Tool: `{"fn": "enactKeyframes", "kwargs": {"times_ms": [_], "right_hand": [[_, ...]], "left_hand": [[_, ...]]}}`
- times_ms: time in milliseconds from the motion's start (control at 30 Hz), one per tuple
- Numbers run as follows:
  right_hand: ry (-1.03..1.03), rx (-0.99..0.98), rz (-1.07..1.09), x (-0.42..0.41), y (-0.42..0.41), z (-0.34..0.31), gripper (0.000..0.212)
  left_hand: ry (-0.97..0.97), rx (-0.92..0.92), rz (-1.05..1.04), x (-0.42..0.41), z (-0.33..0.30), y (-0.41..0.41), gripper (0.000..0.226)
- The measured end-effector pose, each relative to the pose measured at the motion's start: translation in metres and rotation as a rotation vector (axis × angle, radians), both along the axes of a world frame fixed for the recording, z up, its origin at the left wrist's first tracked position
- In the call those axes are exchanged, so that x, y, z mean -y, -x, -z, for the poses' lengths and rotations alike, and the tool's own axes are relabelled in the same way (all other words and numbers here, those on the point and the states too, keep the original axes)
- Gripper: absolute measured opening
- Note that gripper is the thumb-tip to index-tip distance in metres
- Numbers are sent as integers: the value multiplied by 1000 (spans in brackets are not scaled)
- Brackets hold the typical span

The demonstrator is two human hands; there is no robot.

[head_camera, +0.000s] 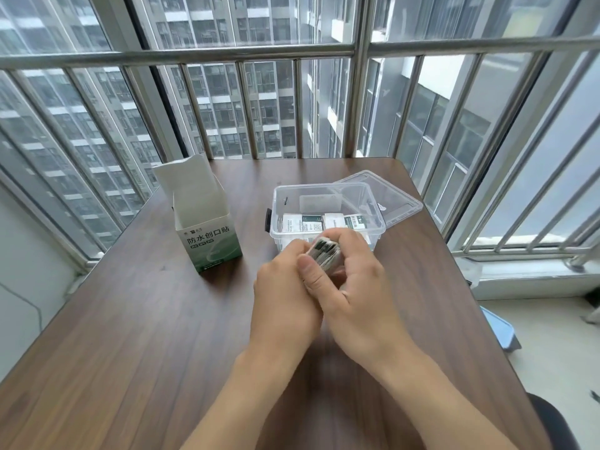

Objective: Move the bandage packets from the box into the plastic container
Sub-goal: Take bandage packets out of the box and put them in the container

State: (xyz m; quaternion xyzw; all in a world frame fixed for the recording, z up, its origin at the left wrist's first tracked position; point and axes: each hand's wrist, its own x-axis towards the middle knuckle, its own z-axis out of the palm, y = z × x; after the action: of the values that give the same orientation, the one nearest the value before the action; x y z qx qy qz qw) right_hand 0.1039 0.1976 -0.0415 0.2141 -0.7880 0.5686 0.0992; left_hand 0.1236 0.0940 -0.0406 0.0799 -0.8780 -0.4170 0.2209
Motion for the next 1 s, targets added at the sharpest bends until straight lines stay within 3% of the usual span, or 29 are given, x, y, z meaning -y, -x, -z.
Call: {"fn": "enactKeyframes", "kwargs": {"times_ms": [67, 167, 267, 400, 733, 867, 1000], "right_hand": [[-128, -47, -64, -11, 1, -13, 32], [-259, -64, -229, -31, 15, -40, 25], [-298, -27, -384, -45, 40, -73, 23], [-475, -30, -462, -43, 78, -117, 29], [-559, 194, -608, -18, 152, -139, 26], [-591, 325, -610, -27, 179, -129, 27], [-803, 397, -519, -38, 211, -124, 22]], "left_hand": [[-236, 59, 110, 4, -7, 0, 17], [-507, 169, 346, 9, -16, 6, 40], [-511, 183, 473, 13, -30, 21, 55], [-432, 185, 522, 19, -57, 50, 55], [-501, 124, 397, 16, -62, 82, 54], [-304, 129, 308, 30, -49, 78, 64], [253, -1, 191, 50, -34, 74, 50]]}}
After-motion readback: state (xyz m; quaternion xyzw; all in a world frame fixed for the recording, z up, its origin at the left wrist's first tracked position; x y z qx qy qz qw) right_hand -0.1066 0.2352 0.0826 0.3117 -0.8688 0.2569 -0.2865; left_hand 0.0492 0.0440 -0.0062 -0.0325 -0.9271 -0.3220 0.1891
